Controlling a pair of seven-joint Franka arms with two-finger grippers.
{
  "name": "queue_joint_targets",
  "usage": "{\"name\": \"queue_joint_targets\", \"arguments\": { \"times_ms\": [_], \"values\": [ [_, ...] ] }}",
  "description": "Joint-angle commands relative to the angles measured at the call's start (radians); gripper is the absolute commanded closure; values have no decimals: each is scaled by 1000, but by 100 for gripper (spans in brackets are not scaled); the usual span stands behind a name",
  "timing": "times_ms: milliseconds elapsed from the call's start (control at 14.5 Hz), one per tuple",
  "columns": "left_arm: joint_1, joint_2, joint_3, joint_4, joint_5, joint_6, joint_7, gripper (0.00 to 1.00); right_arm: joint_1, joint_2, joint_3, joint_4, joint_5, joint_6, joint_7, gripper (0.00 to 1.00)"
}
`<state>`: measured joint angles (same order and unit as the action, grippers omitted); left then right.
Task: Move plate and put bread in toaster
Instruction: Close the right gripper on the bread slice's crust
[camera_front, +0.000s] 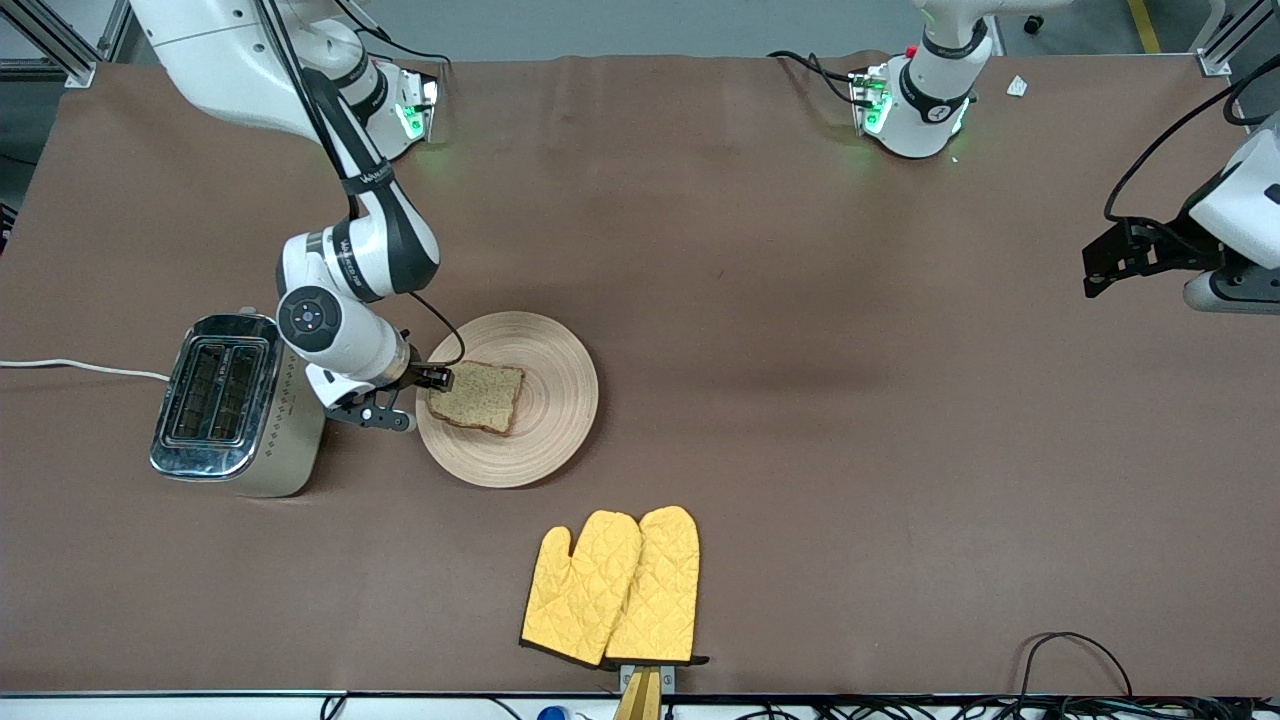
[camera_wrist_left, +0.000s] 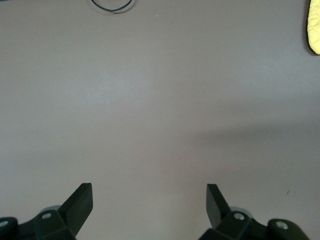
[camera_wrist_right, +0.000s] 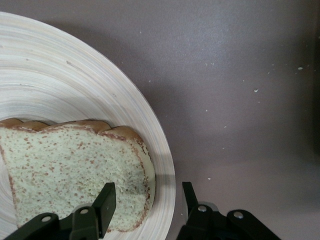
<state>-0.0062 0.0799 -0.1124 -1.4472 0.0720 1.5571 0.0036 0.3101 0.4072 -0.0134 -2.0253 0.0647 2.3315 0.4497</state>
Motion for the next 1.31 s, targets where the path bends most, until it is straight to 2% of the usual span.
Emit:
{"name": "queue_joint_targets", "arguments": {
  "times_ms": [0, 207, 484, 1244],
  "values": [
    [0, 4, 0, 21, -18, -23, 4, 0, 4, -1, 1, -1, 18, 5, 9, 47],
    [46, 7, 2, 21, -73, -16, -11, 0, 4, 4, 1, -1, 18, 5, 9, 50],
    [89, 15, 2, 19, -78, 34, 4, 0, 7, 8, 1, 0, 18, 5, 9, 53],
    [74, 21, -33, 22, -69, 31, 22, 0, 21, 33, 1, 11, 20, 2, 38, 54]
  ]
}}
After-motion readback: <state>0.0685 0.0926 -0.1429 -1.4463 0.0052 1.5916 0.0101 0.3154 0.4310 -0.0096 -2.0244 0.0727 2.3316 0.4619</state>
